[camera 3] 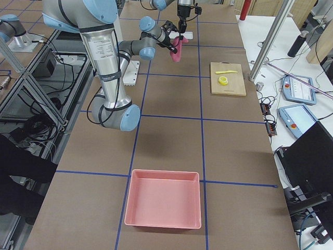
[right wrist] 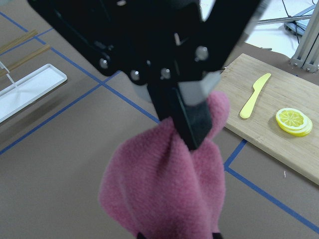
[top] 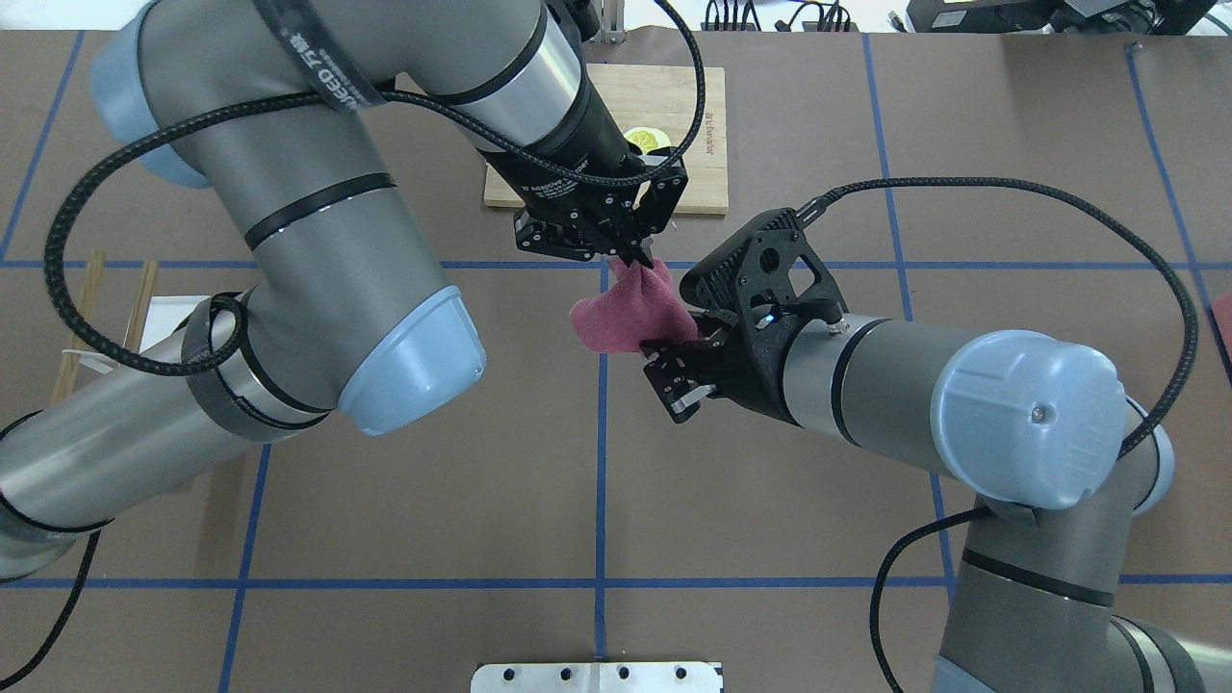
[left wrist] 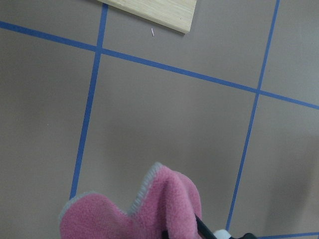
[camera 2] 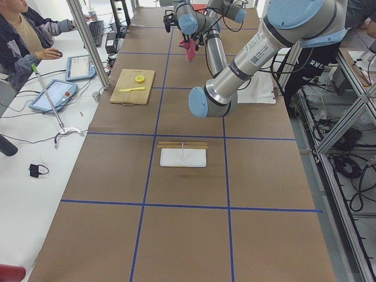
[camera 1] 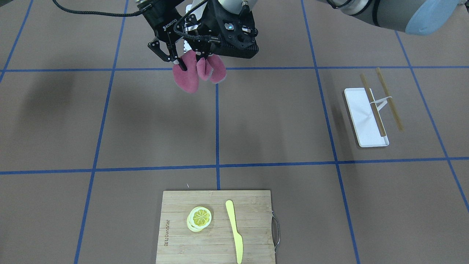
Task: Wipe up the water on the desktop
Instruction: 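Grasp the hanging pink cloth with the right gripper and open the left gripper, then lower the pink cloth onto the table with the right gripper while the left arm withdraws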
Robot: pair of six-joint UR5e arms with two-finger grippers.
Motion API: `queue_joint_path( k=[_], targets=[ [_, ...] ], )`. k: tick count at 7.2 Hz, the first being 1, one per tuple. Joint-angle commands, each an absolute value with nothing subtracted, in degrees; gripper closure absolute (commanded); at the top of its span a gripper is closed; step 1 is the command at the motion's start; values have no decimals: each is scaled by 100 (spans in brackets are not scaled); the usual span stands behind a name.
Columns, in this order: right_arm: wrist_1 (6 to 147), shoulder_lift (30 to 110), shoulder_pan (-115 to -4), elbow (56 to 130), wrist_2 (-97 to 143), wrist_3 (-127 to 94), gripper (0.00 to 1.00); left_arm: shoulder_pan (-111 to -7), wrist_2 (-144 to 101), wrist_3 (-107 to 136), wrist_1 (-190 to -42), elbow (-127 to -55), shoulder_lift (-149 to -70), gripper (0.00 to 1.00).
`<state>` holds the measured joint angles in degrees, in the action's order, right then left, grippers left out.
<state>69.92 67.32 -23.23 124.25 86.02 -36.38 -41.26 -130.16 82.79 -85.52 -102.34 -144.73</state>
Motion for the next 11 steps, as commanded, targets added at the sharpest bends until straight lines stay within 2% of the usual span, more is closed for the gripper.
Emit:
queue_joint_path(
  k=[1, 2, 3, 6, 7, 8, 11],
  targets=[
    [6987, 6732, -2320, 12437, 8613, -3770, 100, -4131, -13017, 8271, -8560, -10230, -14467, 100],
    [6987, 6732, -2329, 12445, 8631, -3771, 100, -4131, -13017, 8262, -8561, -10239, -14458, 74],
    [6996, 6793, -2347, 12489, 8657, -3762, 100, -4140, -12964, 8218, -8552, -10257, -14458, 3],
    [7049, 7354, -2487, 12507, 8850, -3779, 100, -4944, -13025, 8183, -8561, -10345, -14353, 2],
    [7188, 7435, -2496, 12315, 8859, -3892, 100, -5079, -13025, 8148, -8561, -10536, -14152, 2],
    [7529, 7331, -2566, 12044, 9138, -4729, 100, -5150, -13069, 8147, -8561, -10930, -13785, 2],
    [7594, 6560, -2628, 10727, 9219, -5843, 100, -5212, -13558, 8200, -8543, -11057, -13387, 2]
  ],
)
